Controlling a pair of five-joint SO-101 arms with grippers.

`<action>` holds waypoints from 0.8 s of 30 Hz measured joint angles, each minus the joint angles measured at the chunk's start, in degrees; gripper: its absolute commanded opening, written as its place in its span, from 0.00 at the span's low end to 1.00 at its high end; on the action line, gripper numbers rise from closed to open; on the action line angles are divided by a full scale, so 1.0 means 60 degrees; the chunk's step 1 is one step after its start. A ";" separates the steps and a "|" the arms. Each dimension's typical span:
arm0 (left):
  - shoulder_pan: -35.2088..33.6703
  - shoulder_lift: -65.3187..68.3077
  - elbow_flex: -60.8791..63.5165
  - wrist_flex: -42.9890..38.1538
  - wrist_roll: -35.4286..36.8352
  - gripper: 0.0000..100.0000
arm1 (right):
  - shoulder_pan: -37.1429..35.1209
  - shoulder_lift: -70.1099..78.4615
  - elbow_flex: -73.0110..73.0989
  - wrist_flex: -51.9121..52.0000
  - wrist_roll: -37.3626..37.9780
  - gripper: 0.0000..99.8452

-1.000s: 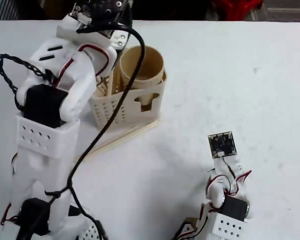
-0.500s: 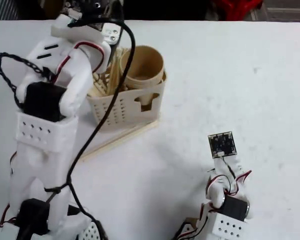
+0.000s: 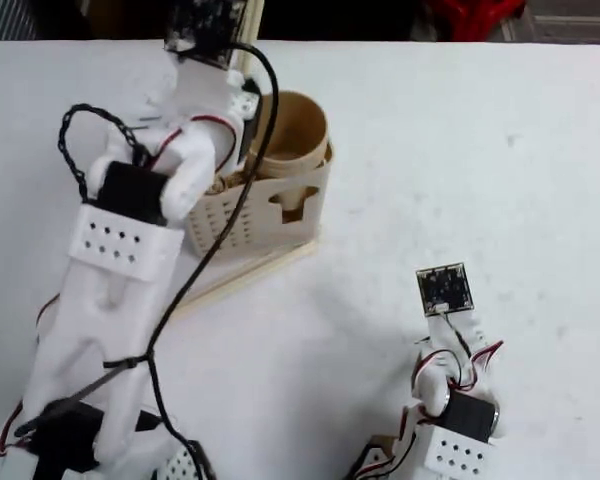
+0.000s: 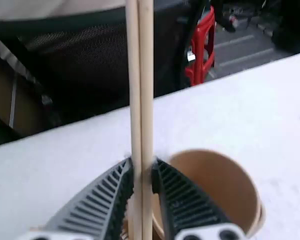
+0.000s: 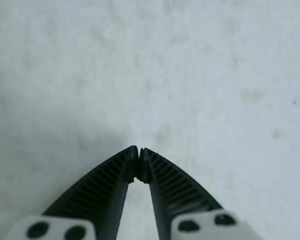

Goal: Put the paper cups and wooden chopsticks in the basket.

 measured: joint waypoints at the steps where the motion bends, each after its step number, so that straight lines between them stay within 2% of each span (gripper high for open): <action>1: 0.0000 -0.0117 0.0293 -0.0103 0.0000 0.02 | 0.0000 0.0000 0.0000 0.0000 0.0000 0.02; 9: 0.0000 -0.2960 0.3956 -0.2183 0.0000 0.03 | 0.0000 0.0000 0.0000 0.0000 0.0000 0.02; 14: -0.0161 -0.4513 0.6051 -0.3062 -0.0015 0.10 | 0.0000 0.0000 0.0000 0.0000 0.0000 0.02; 19: -0.0806 -0.4967 0.7004 -0.3385 -0.0015 0.13 | 0.0000 0.0000 0.0000 0.0000 0.0000 0.02; 24: -0.1231 -0.5011 0.7106 -0.3414 -0.0015 0.13 | 0.0000 0.0000 0.0000 0.0000 0.0000 0.02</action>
